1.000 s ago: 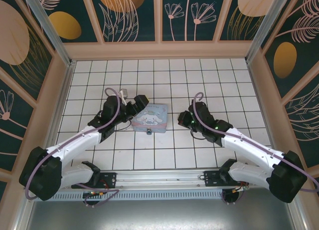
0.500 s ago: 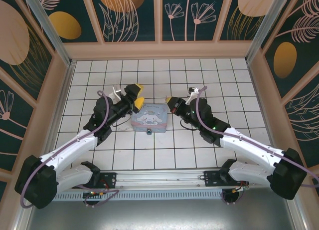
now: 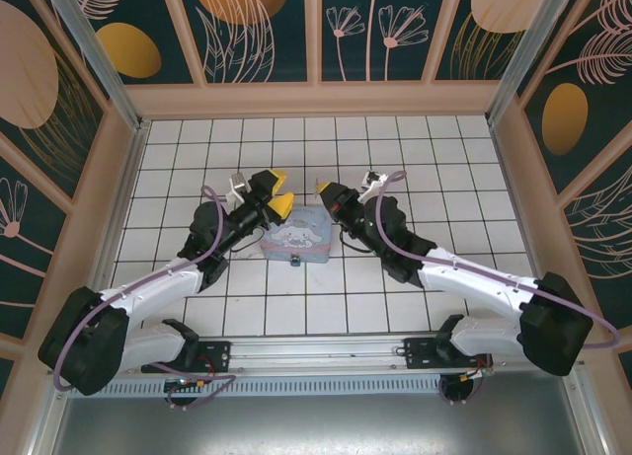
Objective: Unlock a padlock with a key
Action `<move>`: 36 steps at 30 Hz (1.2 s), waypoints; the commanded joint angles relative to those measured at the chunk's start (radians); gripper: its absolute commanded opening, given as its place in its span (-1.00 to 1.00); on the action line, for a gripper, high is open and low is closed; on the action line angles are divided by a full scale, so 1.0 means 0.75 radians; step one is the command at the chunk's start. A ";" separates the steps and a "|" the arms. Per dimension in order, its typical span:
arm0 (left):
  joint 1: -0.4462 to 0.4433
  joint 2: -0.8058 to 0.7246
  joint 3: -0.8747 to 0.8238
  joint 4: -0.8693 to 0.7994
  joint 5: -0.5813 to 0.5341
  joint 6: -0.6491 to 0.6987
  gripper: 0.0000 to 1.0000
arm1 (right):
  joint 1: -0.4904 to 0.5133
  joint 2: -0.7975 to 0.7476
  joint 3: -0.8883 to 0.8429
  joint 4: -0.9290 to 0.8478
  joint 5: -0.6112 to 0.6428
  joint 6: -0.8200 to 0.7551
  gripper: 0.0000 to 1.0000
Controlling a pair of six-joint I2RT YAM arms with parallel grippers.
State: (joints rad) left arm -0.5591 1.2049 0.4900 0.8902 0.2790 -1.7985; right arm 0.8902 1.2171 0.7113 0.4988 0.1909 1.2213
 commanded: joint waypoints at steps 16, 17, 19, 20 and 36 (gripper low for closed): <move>-0.012 -0.104 0.213 -0.515 0.046 0.654 0.40 | -0.005 -0.152 -0.006 -0.234 -0.092 -0.299 -1.00; -0.011 -0.102 0.231 -0.548 0.057 0.700 0.40 | -0.020 -0.190 -0.023 -0.251 -0.114 -0.336 -1.00; -0.011 -0.079 0.265 -0.589 0.092 0.769 0.39 | -0.054 -0.248 -0.057 -0.269 -0.184 -0.395 -1.00; -0.011 -0.060 0.277 -0.592 0.129 0.800 0.39 | -0.076 -0.276 -0.070 -0.279 -0.226 -0.428 -1.00; -0.012 0.180 0.424 -0.486 0.506 0.900 0.22 | -0.166 -0.265 -0.071 -0.339 -0.522 -0.667 -1.00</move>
State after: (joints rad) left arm -0.5632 1.3148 0.7887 0.4656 0.5892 -1.1252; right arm 0.7719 0.9943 0.6617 0.2203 -0.1535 0.7559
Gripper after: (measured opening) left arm 0.627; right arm 0.047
